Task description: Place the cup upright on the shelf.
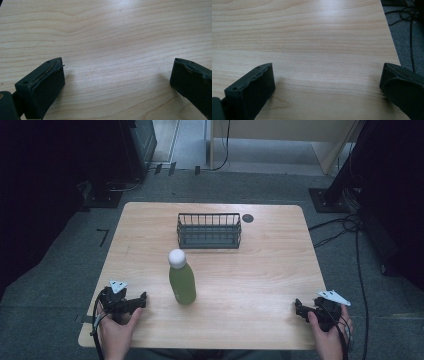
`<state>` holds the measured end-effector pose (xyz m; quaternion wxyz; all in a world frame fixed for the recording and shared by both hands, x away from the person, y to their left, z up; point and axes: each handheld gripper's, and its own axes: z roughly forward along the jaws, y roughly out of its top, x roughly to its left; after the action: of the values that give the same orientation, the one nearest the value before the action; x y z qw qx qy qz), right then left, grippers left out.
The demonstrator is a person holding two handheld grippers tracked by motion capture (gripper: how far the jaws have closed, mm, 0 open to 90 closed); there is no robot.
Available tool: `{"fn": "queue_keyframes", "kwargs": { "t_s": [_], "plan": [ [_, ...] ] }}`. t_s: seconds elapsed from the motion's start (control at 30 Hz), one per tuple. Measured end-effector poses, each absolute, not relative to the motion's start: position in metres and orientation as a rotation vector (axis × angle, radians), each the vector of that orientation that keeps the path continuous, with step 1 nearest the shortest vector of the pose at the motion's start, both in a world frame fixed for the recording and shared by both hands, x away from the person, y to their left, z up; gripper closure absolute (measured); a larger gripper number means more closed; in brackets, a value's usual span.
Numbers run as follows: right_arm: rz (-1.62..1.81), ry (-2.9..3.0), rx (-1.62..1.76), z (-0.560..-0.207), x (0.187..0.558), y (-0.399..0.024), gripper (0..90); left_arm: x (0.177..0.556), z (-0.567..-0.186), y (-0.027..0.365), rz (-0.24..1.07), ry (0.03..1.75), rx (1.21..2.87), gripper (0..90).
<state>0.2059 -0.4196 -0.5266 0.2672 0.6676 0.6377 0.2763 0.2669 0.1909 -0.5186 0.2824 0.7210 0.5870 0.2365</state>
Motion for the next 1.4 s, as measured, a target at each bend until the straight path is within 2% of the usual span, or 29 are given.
{"fn": "queue_keyframes", "kwargs": {
  "t_s": [0.43, 0.63, 1.1, 1.4],
  "plan": [
    [0.746, 1.721, 1.802, -0.527, 0.206, -0.420, 0.0, 0.263, -0.516, 0.191, 0.626, 1.587, 1.939, 0.0],
    [0.745, 1.721, 1.801, -0.527, 0.206, -0.420, 0.0, 0.253, -0.504, 0.185, 0.595, 1.513, 1.910, 0.0],
    [0.747, 1.728, 1.794, -0.527, 0.208, -0.420, 0.0, 0.232, -0.473, 0.148, 0.546, 1.307, 1.968, 0.0],
    [0.748, 1.728, 1.793, -0.527, 0.208, -0.420, 0.0, 0.223, -0.461, 0.129, 0.483, 1.236, 1.978, 0.0]
  ]
}}
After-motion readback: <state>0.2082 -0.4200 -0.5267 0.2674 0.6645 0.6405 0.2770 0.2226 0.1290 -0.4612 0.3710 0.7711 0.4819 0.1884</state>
